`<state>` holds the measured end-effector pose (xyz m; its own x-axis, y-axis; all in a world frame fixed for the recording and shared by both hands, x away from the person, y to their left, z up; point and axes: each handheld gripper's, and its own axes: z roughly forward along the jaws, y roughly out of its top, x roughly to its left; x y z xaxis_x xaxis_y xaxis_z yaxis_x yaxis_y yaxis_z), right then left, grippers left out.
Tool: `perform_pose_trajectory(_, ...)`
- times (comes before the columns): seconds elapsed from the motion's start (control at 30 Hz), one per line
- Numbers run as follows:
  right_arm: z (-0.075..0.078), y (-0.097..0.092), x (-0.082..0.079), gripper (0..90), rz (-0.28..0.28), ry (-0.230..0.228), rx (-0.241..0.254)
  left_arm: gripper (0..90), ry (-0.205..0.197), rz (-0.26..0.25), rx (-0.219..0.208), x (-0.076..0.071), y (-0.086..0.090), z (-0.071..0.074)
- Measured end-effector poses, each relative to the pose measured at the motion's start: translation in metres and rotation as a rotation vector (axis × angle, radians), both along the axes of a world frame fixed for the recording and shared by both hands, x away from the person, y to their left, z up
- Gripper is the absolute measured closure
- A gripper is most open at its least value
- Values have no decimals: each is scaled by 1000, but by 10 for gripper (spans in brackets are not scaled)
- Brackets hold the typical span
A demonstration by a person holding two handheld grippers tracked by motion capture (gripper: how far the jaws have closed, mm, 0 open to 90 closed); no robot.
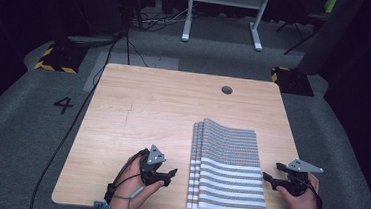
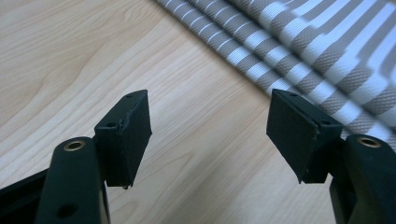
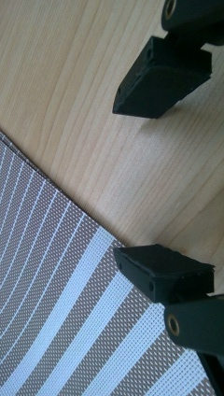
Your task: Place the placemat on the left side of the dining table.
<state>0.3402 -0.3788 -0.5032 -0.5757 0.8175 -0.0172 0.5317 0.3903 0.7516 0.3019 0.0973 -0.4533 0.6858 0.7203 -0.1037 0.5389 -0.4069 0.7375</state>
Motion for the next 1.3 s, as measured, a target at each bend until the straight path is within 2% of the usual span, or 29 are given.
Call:
perform_pose_trajectory(0.23,0,1,0,259,-6,1,7,318,-7,-59,-40,2,-18,10)
perform_pose_trajectory(0.33,0,1,0,260,-3,1,5,322,1,-73,-62,6,-28,11)
perform_pose_trajectory(0.47,0,2,0,260,-9,1,8,331,15,-111,-69,13,-43,10)
perform_pose_trajectory(0.5,0,2,0,259,-10,1,8,331,30,-130,-89,17,-52,9)
perform_pose_trajectory(0.6,0,1,0,259,-8,0,1,331,35,-152,-110,22,-61,5)
perform_pose_trajectory(0.7,0,2,0,259,-17,4,8,334,49,-171,-109,34,-72,-5)
perform_pose_trajectory(0.77,0,2,0,260,-18,4,8,335,55,-176,-111,37,-74,-8)
perform_pose_trajectory(1.0,0,3,0,259,-20,5,11,333,108,-183,-166,48,-84,-20)
perform_pose_trajectory(1.07,0,3,0,260,-21,5,11,324,126,-188,-156,50,-86,-22)
perform_pose_trajectory(1.13,0,3,0,260,-19,5,7,310,142,-180,-123,52,-87,-26)
perform_pose_trajectory(1.3,0,3,0,260,-19,1,2,311,180,-175,-118,55,-89,-27)
